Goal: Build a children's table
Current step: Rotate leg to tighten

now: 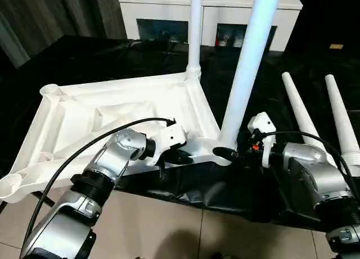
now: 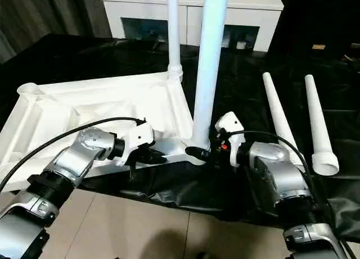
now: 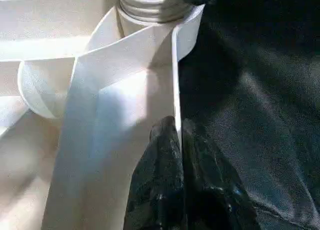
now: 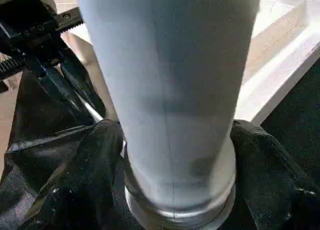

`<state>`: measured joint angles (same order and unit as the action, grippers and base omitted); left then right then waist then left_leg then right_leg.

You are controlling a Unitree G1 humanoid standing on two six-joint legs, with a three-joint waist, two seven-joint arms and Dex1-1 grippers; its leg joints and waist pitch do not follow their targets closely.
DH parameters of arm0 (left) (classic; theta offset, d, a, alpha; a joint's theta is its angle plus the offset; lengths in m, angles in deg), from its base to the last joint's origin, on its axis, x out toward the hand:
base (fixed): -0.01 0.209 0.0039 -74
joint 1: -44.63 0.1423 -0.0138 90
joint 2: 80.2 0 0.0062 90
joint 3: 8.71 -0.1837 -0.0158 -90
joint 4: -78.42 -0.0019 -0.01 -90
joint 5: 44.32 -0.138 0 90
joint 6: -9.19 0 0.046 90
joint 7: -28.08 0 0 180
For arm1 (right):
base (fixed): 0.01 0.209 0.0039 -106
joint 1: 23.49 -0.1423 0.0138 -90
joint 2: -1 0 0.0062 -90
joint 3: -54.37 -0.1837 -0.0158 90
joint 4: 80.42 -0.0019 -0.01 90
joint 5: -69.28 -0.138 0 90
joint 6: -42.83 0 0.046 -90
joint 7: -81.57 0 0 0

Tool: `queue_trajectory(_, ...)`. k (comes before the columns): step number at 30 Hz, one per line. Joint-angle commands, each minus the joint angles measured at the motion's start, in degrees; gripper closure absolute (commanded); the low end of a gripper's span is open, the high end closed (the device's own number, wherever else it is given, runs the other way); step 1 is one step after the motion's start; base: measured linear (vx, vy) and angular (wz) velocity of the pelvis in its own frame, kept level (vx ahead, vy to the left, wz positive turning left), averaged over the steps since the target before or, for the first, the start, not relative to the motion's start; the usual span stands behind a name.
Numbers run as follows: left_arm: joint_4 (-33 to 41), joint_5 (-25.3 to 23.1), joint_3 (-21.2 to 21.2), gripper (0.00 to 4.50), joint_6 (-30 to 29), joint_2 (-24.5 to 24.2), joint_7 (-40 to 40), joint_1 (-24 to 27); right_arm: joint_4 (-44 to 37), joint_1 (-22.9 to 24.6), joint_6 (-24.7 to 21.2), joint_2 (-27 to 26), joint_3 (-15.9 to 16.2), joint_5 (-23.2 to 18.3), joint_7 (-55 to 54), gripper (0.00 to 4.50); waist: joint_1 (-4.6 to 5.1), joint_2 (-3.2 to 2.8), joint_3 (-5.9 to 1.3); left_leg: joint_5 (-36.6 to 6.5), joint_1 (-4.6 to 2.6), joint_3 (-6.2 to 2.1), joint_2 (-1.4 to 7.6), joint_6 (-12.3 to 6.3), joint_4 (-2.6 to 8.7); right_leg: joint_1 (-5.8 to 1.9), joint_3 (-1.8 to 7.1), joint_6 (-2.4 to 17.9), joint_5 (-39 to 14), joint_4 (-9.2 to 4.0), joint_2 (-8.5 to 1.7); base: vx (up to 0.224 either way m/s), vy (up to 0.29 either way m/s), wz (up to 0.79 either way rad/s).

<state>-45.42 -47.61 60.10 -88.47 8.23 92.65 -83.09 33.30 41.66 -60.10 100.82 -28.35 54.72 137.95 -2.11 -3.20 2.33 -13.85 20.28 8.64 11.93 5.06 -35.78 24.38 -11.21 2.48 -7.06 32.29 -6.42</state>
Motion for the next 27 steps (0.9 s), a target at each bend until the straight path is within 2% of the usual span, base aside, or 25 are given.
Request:
queue_trajectory(1,3.6,0.63,0.42,4.5,0.47,-0.39,0.2,-0.6,1.2,-1.34,0.83,-0.31,0.18,0.45,0.3,1.36,-0.11,0.96,-4.68,1.25,0.69,0.18,1.3,-8.47,3.59,-4.97,3.97,8.17,-13.46,-2.46,-2.83,0.0,0.0,0.0)
queue_trajectory(2,3.57,0.62,0.45,4.5,0.45,-0.39,0.21,-0.59,1.41,-1.46,0.92,-0.4,0.21,0.52,0.29,1.41,-0.1,1.1,-4.69,1.16,0.66,0.23,1.29,-8.47,3.58,-4.94,3.96,8.19,-13.6,-2.5,-2.84,0.0,0.0,0.0)
queue_trajectory(6,3.47,0.44,0.4,4.5,0.44,-0.46,0.13,-0.47,1.92,-1.45,1.53,-0.38,1.04,1.2,1.39,1.74,-0.16,1.06,-4.63,0.76,0.67,0.28,1.22,-8.32,3.59,-4.98,3.95,7.82,-14.57,-2.6,-2.82,0.0,0.0,0.0)
queue_trajectory(9,3.47,0.35,0.38,4.5,0.27,-0.42,0.04,-0.4,2.81,-1.5,2.28,-0.31,1.25,1.98,1.42,1.8,-0.15,1.0,-4.67,0.76,0.68,0.27,1.23,-8.25,3.57,-5.0,3.93,7.73,-14.68,-2.58,-2.8,0.0,0.0,0.0)
queue_trajectory(10,3.11,0.14,0.46,4.5,0.18,-0.23,-0.56,-0.44,3.24,-1.44,2.59,-0.41,1.19,2.45,0.84,1.82,-0.13,1.21,-4.7,0.94,0.69,0.27,1.25,-8.27,3.56,-4.99,3.96,7.78,-14.5,-2.52,-2.82,0.0,0.0,0.0)
queue_trajectory(13,1.74,0.07,1.42,4.5,-1.09,1.35,-3.83,-0.69,6.33,-2.12,3.11,-2.58,-0.42,4.49,-7.3,1.83,0.08,1.25,-4.58,0.87,0.63,0.32,1.19,-7.62,3.61,-4.86,3.92,7.62,-15.68,-2.68,-2.76,0.0,0.0,0.0)
queue_trajectory(15,0.44,0.31,2.55,4.5,-1.87,3.06,-6.95,-1.19,8.12,-2.64,2.64,-4.59,-2.02,5.0,-12.96,1.83,0.3,1.4,-4.46,0.35,0.9,0.39,0.93,-7.03,3.62,-5.05,3.87,7.04,-17.02,-2.84,-2.76,0.0,0.0,0.0)
queue_trajectory(17,-1.34,-0.02,3.34,4.5,-2.75,4.87,-10.65,-2.01,9.06,-3.0,0.94,-7.17,-3.83,4.53,-18.42,1.83,0.52,1.34,-4.43,-1.1,0.61,0.58,0.71,-6.12,3.68,-4.91,3.82,5.76,-20.15,-3.43,-2.67,0.0,0.0,0.0)
queue_trajectory(20,-4.66,-0.74,4.19,4.5,-3.97,7.93,-16.46,-3.83,11.21,-4.06,-1.32,-11.19,-6.2,4.6,-27.81,1.84,0.68,1.6,-4.31,-1.99,0.36,0.69,0.52,-5.39,3.73,-4.55,3.94,4.88,-22.36,-3.82,-2.46,0.0,0.0,0.0)
queue_trajectory(22,-8.38,-1.07,5.69,4.5,-6.21,11.59,-23.83,-6.3,14.75,-5.71,-2.35,-15.1,-7.77,5.71,-38.04,1.84,0.69,1.58,-4.27,-2.55,0.32,0.94,0.2,-5.49,3.64,-4.39,3.97,4.31,-23.56,-4.18,-2.32,0.0,0.0,0.0)
queue_trajectory(23,-9.47,-1.15,6.09,4.5,-6.74,12.64,-25.89,-7.07,15.92,-6.26,-2.48,-16.11,-8.13,6.04,-40.83,1.84,0.78,1.3,-4.18,-3.12,0.04,0.92,0.23,-4.76,3.75,-4.09,3.91,4.22,-24.86,-4.46,-2.32,0.0,0.0,0.0)
queue_trajectory(24,-10.69,-1.2,6.74,4.5,-7.33,13.94,-28.74,-7.94,17.6,-7.05,-2.26,-17.31,-8.55,6.67,-44.9,1.84,0.86,1.43,-4.23,-3.35,0.04,0.9,0.14,-4.33,3.73,-4.14,3.8,3.77,-25.34,-4.56,-2.2,0.0,0.0,0.0)
queue_trajectory(25,-11.0,-1.24,6.85,4.5,-7.49,14.26,-29.39,-8.16,18.08,-7.3,-2.25,-17.69,-8.72,6.71,-45.94,1.84,0.75,1.59,-4.28,-3.73,-0.03,0.9,0.2,-4.63,3.81,-4.25,3.85,3.63,-25.09,-4.6,-2.26,0.0,0.0,0.0)
queue_trajectory(26,-13.59,-1.72,7.69,4.5,-7.98,16.81,-34.31,-10.01,21.96,-9.54,-1.69,-21.47,-10.77,6.56,-54.92,1.84,0.84,1.32,-4.35,-3.29,0.01,0.95,0.15,-4.71,3.79,-3.98,4.06,4.09,-24.6,-4.53,-2.4,0.0,0.0,0.0)
queue_trajectory(27,-13.59,-1.72,7.69,4.5,-7.98,16.81,-34.31,-10.01,21.96,-9.54,-1.69,-21.47,-10.77,6.56,-54.92,1.84,0.84,1.32,-4.35,-3.29,0.01,0.95,0.15,-4.71,3.79,-3.98,4.06,4.09,-24.6,-4.53,-2.4,0.0,0.0,0.0)
